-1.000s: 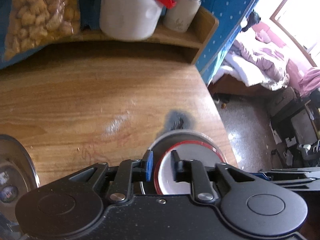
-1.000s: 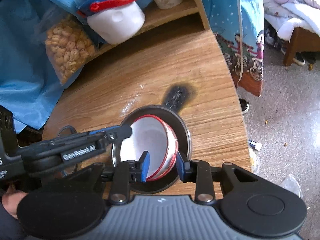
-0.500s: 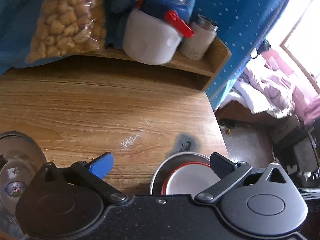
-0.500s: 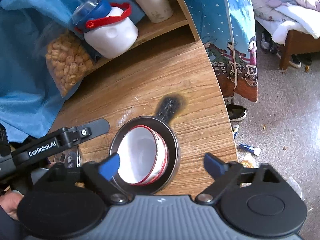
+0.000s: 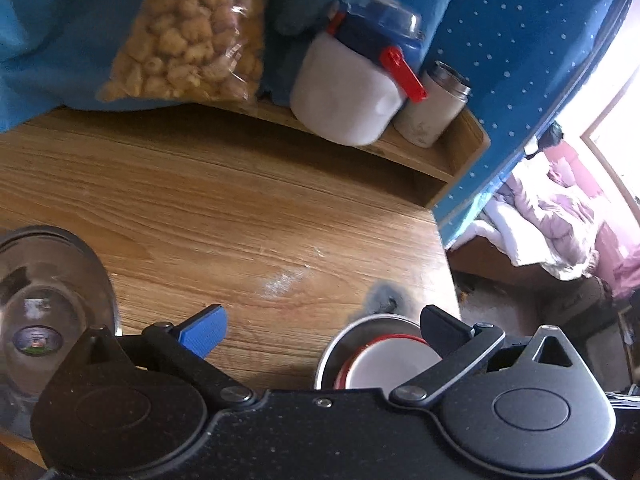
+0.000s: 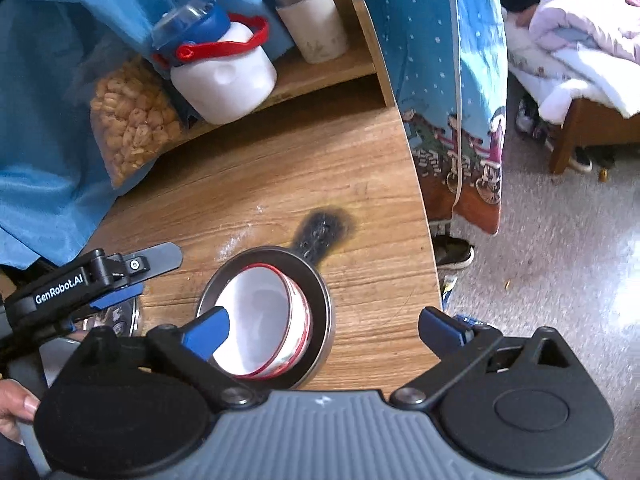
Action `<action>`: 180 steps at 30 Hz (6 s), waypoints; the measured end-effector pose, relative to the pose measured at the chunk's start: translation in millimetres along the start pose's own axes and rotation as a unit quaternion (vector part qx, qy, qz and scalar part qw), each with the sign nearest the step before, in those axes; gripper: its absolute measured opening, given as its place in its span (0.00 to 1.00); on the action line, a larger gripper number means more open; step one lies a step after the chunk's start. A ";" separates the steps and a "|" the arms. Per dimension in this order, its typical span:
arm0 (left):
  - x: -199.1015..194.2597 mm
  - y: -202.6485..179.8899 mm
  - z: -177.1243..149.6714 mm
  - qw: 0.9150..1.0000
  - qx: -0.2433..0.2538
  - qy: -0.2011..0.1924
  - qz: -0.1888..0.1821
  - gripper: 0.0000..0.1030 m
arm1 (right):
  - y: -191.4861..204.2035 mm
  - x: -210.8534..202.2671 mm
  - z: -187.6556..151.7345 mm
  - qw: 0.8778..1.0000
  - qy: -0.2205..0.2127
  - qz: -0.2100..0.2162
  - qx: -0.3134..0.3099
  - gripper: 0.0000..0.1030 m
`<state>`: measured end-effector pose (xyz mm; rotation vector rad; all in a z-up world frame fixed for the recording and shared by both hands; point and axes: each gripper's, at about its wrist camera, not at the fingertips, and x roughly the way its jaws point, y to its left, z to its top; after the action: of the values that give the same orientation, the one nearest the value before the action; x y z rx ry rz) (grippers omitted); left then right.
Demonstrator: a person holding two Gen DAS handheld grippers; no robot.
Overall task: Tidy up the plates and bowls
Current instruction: 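Move both grippers to the rim of the steel bowl stack, then close both grippers on the steel bowl rim, then lift the steel bowl stack with both grippers and carry it over the logo-centred steel plate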
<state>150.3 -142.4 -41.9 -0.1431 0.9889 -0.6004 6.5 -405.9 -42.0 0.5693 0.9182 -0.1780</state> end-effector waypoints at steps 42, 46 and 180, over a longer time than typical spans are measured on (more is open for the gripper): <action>19.0 -12.5 -19.8 0.984 0.126 0.066 0.106 0.99 | -22.7 14.9 -8.5 0.995 0.019 -0.101 0.011 1.00; 22.0 -15.7 -19.8 0.982 0.137 0.073 0.110 0.99 | -22.9 17.5 -7.7 0.995 0.022 -0.102 0.007 1.00; 33.6 -15.7 -39.2 0.992 0.072 0.102 0.018 0.07 | -8.0 45.2 -6.2 0.996 0.044 0.043 -0.067 0.15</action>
<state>125.4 -167.5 -82.6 0.0650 1.1396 -0.6594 26.4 -405.2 -83.8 0.4933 0.9818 -0.0137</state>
